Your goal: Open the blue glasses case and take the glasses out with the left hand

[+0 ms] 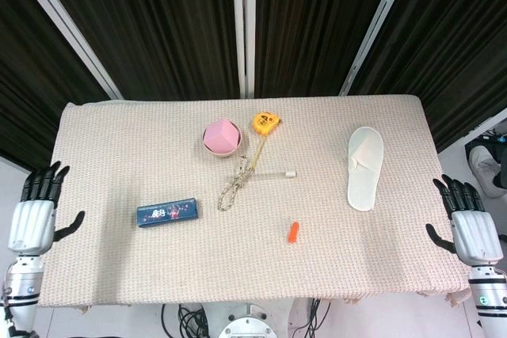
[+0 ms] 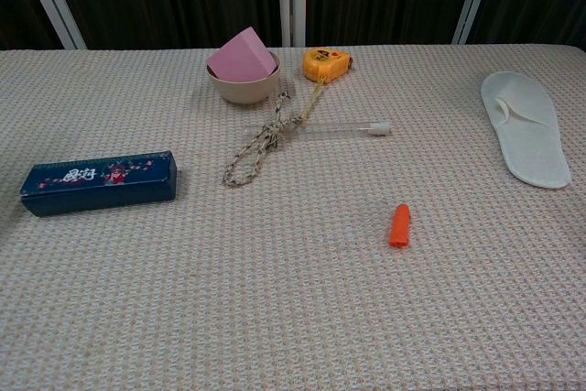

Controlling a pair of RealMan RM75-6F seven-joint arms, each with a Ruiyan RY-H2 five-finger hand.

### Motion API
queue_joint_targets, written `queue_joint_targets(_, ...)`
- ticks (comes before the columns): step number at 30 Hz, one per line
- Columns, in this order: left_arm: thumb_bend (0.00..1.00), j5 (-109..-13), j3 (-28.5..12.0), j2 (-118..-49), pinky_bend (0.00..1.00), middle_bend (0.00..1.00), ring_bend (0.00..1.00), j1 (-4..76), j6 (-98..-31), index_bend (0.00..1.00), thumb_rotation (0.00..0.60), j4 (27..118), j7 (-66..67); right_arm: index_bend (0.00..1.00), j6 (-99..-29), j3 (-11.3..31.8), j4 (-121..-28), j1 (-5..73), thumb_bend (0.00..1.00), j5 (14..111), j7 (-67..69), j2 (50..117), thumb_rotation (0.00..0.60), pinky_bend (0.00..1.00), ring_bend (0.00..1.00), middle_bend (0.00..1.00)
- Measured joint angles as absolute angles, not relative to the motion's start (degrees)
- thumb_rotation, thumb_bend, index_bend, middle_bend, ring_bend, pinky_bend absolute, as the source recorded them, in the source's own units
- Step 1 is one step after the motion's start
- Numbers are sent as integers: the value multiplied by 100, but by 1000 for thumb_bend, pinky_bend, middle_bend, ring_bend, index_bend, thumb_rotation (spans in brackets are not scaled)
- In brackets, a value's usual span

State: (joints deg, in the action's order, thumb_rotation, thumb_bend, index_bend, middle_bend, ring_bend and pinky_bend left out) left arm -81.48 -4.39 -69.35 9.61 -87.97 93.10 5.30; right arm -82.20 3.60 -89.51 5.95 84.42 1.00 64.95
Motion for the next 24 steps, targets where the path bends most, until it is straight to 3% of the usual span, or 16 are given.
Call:
queue_joint_targets(13, 248, -8237, -286, -6589, 43, 8, 0, 793, -8532, 65, 600, 9589, 33, 0, -8339, 338, -9100, 532, 241, 8539, 123, 6409, 600, 0, 0, 0)
queue_joint_targets(24, 248, -8460, -150, -6666, 41, 22, 0, 953, -8133, 65, 600, 9919, 409, 0, -8431, 339, -9066, 485, 242, 8605, 302, 6309, 600, 0, 0, 0)
